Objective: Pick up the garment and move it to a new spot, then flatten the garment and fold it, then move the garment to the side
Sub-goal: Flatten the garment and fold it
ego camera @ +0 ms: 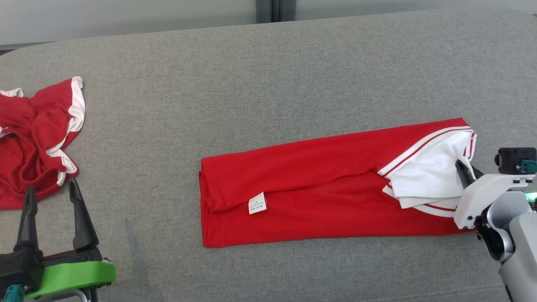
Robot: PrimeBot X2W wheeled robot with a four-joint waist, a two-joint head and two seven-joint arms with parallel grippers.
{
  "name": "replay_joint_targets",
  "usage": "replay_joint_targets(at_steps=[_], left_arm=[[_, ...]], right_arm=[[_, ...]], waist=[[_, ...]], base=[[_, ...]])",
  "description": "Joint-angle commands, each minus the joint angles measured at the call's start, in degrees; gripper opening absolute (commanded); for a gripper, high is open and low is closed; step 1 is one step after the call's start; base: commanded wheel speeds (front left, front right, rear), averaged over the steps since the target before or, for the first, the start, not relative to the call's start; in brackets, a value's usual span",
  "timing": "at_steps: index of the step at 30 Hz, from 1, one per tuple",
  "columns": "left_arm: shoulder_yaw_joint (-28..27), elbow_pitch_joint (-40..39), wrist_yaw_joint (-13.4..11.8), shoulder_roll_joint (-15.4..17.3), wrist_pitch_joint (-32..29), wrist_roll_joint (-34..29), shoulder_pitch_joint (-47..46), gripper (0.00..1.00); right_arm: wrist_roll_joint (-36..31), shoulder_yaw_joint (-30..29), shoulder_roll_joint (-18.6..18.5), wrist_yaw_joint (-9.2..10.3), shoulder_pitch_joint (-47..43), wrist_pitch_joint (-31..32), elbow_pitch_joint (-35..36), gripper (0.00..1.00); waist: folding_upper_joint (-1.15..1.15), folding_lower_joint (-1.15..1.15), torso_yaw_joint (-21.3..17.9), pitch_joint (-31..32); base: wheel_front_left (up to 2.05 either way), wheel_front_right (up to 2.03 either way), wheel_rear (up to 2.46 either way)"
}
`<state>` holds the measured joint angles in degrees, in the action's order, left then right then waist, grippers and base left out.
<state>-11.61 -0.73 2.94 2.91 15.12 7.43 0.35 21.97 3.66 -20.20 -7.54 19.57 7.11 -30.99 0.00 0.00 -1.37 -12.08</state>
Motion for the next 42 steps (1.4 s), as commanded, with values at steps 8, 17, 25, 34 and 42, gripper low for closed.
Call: replay_joint_targets(at_steps=[8, 17, 25, 34, 42], left_arm=[[-0.58, 0.22, -0.18, 0.0, 0.01, 0.52, 1.43, 1.0], [0.27, 0.59, -0.35, 0.01, 0.01, 0.67, 1.42, 1.0], [1.03, 1.3, 0.04, 0.02, 0.01, 0.56, 1.43, 1.0], [2.15, 1.64, -0.04, 0.02, 0.01, 0.5, 0.89, 1.0], [3.85, 2.36, 0.16, 0.02, 0.01, 0.97, -0.62, 1.0]], right_arm=[[4.31, 3.14, 2.65, 0.09, -2.43, 3.82, 12.86, 0.0], [6.61, 7.82, 5.82, 0.06, -5.42, 8.45, 25.44, 0.0], [7.55, 15.08, 9.4, 0.06, -5.07, 9.81, 29.26, 0.0], [8.94, 23.41, 13.68, 0.06, -2.03, 8.15, 25.74, 0.0], [10.72, 29.2, 16.39, 0.06, 1.45, 5.08, 18.94, 0.0]], waist=[[0.0, 0.0, -0.86, 0.75], [0.0, 0.0, -0.27, 1.87], [0.0, 0.0, 1.22, 2.78], [0.0, 0.0, 3.35, 3.37], [0.0, 0.0, 5.54, 2.72]], base=[[0.0, 0.0, 0.0], [0.0, 0.0, 0.0], [0.0, 0.0, 0.0], [0.0, 0.0, 0.0], [0.0, 0.0, 0.0]])
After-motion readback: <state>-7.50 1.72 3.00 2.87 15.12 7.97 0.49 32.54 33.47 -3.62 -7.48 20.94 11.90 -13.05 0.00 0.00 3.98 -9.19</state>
